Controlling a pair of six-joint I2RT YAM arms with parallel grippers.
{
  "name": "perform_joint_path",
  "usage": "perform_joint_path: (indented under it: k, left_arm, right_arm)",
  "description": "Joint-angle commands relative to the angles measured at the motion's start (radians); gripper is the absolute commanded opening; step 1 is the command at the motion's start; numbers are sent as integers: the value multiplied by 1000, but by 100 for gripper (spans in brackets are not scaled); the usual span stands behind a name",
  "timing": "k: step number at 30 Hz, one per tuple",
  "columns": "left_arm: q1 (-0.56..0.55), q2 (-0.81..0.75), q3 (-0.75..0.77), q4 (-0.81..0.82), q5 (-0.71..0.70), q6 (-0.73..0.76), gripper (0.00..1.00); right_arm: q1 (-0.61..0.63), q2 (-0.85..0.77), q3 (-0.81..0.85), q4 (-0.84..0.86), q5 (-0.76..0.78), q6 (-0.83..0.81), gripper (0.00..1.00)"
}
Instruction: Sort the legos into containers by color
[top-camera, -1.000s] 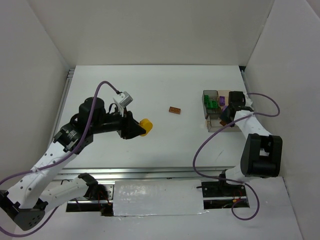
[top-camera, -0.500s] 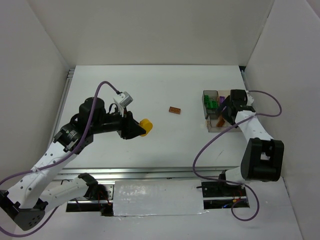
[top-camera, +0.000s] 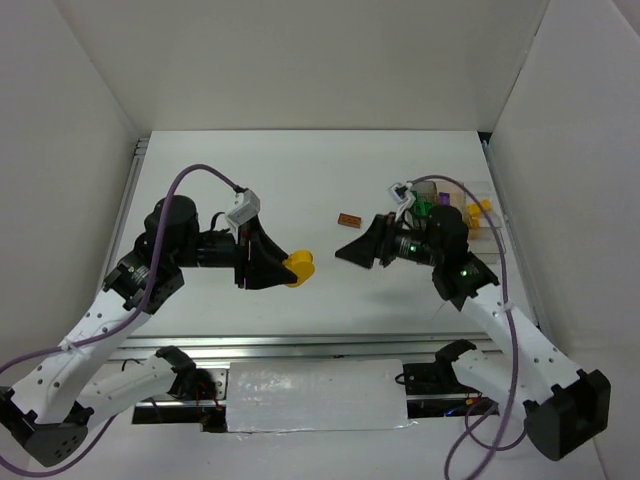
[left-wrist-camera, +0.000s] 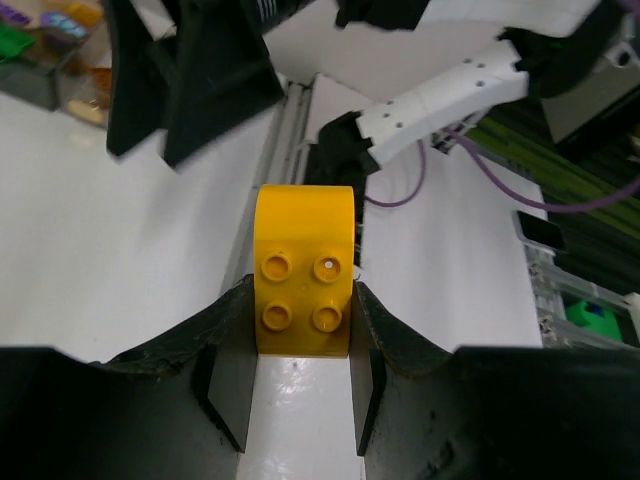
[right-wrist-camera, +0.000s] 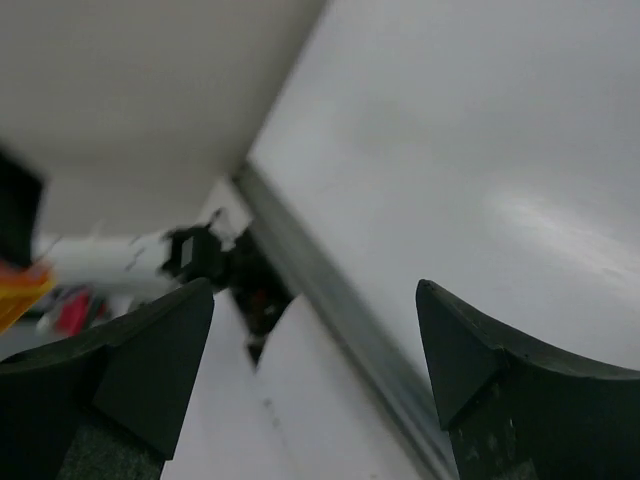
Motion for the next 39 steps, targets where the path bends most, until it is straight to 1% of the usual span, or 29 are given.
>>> perform_joint_path:
  k: [1,2,3,4,5,9,11,15,18,19,21,22,23,24,25,26,27,28,30,31,32,33,34,35,36,37,38,39]
  left_arm:
    - [3,-14,-14,133,173,-31,0]
    - [4,-10,-19,141,189,-34,0]
    - [4,-7,-25,152,206,-37,0]
    - [4,-2,-38,181,235,-54,0]
    - [3,1,-42,184,238,-57,0]
    - [3,12,-48,169,230,-56,0]
    - [1,18,-52,175,232,-63,0]
    - [1,30,-49,167,221,-60,0]
    - [1,33,-52,153,215,-54,0]
    - [1,33,-54,153,213,-56,0]
    - [1,33,-57,141,206,-48,0]
    - [1,32,-57,140,204,-48,0]
    - [3,32,-57,138,209,-47,0]
    - [1,33,-57,138,218,-45,0]
    - [1,35,-57,135,221,-45,0]
    - [1,35,-56,135,224,-45,0]
    - [3,36,-55,134,226,-47,0]
    - [1,33,-54,134,220,-47,0]
    - [1,29,-51,134,207,-51,13]
    - [3,29,-48,129,198,-51,25]
    - [1,26,-39,118,178,-47,89]
    - [3,24,-33,82,102,-45,99]
    - [1,26,-19,57,54,-34,100]
    - [3,26,-3,26,-13,-30,99]
    - [1,27,10,-60,-197,-30,99]
    - [1,29,24,-105,-315,-37,100]
    - [3,38,58,-167,-443,-40,100]
    - [1,43,70,-232,-584,-45,100]
  right_arm:
    - [133,-108,-84,370,-240,171,90]
    - [179,-122,-103,436,-243,195,90]
    - [199,-135,-110,502,-259,201,91]
    - [219,-139,-112,527,-260,196,93]
    - [256,-140,-109,539,-257,184,98]
    - [333,-119,-77,550,-242,123,98]
    - [357,-94,-57,556,-227,120,98]
    - [422,-36,8,524,-185,86,96]
    - [466,-13,51,486,-162,46,88]
    - [474,-5,58,469,-144,35,81]
    - [492,-1,75,457,-133,17,73]
    - [497,2,83,443,-116,11,66]
    - [502,2,86,438,-112,0,62]
    - [509,9,89,437,-107,-5,56]
    - [512,13,98,428,-102,-9,48]
    - [514,18,104,418,-102,-18,34]
    - [520,25,110,408,-96,-23,9]
    - [520,30,117,386,-89,-29,0]
    - [520,36,115,377,-72,-46,0]
    - [520,33,108,360,-61,-66,0]
    - [522,27,106,342,-12,-87,0]
    - [519,3,101,269,44,-112,0]
    - [499,-14,97,233,183,-152,0]
    - [477,-30,89,199,245,-167,0]
    - [441,-57,69,146,300,-172,0]
    - [392,-66,55,136,345,-154,0]
    - [267,-73,42,107,394,-132,0]
    - [205,-73,31,48,451,-97,0]
